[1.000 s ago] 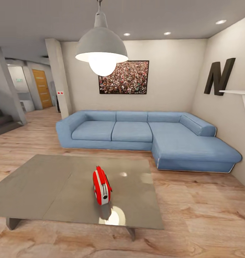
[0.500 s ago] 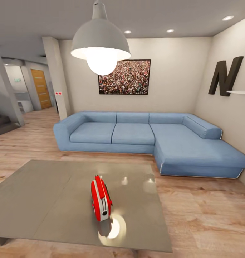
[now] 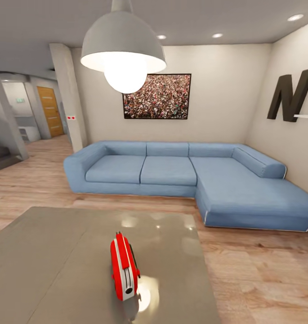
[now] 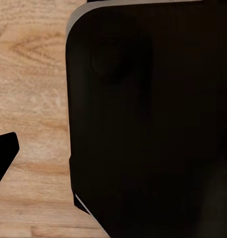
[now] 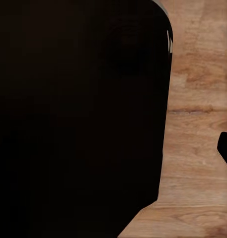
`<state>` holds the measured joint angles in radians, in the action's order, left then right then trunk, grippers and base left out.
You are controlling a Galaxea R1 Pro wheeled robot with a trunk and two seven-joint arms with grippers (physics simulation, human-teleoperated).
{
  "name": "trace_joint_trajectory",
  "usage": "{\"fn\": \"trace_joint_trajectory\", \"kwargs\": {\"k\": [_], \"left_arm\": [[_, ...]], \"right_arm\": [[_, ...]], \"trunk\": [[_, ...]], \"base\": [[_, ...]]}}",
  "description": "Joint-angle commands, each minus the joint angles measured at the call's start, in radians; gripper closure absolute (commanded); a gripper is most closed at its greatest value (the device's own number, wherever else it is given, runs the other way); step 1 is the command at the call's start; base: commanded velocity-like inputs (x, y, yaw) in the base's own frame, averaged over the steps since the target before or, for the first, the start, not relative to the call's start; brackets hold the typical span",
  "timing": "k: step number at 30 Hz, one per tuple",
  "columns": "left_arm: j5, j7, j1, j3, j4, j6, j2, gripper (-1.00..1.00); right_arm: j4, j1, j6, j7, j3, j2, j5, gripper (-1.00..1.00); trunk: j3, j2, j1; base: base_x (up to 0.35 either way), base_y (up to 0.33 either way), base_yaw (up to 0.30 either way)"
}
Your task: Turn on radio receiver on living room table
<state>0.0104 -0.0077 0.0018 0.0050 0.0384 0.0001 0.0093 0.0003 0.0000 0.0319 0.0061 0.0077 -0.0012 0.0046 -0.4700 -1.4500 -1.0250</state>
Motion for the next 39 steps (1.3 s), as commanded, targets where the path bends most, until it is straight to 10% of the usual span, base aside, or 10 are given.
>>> {"fn": "trace_joint_trajectory", "kwargs": {"k": [1,39], "left_arm": [[0.000,0.000,0.000,0.000,0.000,0.000,0.000,-1.00],[0.000,0.000,0.000,0.001,0.000,0.000,0.000,-1.00]], "right_arm": [[0.000,0.000,0.000,0.000,0.000,0.000,0.000,-1.00],[0.001,0.000,0.000,0.000,-0.001,0.001,0.025,-1.00]], "trunk": [[0.000,0.000,0.000],[0.000,0.000,0.000]], "base": [[0.066,0.000,0.090],[0.114,0.082,0.119]]}}
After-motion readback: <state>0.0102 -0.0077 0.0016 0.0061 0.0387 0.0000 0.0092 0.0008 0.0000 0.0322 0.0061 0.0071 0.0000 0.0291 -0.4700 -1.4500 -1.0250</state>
